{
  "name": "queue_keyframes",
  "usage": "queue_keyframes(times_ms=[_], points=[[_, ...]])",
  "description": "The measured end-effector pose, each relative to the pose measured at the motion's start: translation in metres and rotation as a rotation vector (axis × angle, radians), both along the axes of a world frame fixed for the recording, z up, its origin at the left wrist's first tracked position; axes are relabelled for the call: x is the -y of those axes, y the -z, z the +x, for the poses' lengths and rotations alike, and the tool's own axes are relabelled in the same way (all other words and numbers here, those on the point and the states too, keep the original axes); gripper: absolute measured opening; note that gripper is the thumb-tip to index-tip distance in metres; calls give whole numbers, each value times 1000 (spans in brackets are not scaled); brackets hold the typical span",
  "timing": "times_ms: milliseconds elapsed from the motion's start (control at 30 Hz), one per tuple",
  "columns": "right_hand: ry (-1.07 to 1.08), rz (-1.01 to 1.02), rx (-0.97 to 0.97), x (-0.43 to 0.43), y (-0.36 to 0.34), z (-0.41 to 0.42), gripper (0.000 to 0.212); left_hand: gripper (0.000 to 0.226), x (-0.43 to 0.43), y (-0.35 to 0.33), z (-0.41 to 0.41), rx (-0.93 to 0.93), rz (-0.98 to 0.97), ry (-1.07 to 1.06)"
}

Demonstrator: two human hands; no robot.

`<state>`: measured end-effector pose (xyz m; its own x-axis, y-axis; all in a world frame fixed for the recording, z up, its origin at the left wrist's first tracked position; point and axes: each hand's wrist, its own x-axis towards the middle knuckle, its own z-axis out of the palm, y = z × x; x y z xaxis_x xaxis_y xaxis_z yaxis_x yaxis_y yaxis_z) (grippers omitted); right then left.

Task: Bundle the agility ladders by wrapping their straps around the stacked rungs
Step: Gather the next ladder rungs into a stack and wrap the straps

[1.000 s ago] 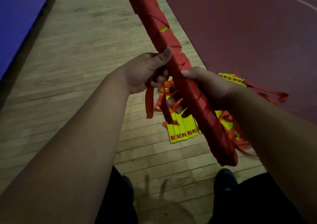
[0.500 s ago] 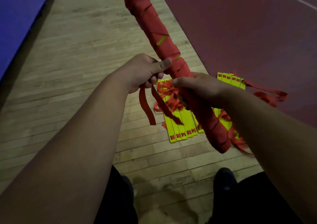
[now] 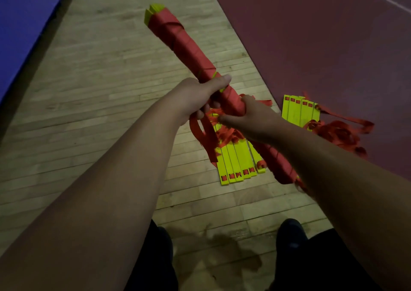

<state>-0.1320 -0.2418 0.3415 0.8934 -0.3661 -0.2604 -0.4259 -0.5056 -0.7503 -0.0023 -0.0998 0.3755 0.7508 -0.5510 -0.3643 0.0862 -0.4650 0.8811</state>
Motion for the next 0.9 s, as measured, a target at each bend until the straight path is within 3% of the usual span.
queue_keyframes(times_ms=[133,267,400,467,533,667,800,900], points=[[-79,441,14,12,-18,-6,52,37,-9,-9,7,-172,-233,137],[-310,801,-86,16,-25,-15,60,25,-15,-13,1,-251,-374,307],[-390,1009,-165,11,-22,-20,45,45,-13,-13,-2,-228,-298,376],[-282,902,-162,8,-19,-19,42,51,-10,-8,3,-117,-176,323],[-156,729,-154,8,-14,-17,39,42,-9,1,8,-4,-49,265],[-29,407,-170,8,6,-10,40,49,-8,19,12,7,119,209],[63,-192,-132,-1,28,-2,44,39,2,22,2,-79,81,81],[106,-366,-51,-10,38,-1,49,53,8,19,-7,-143,53,-19]])
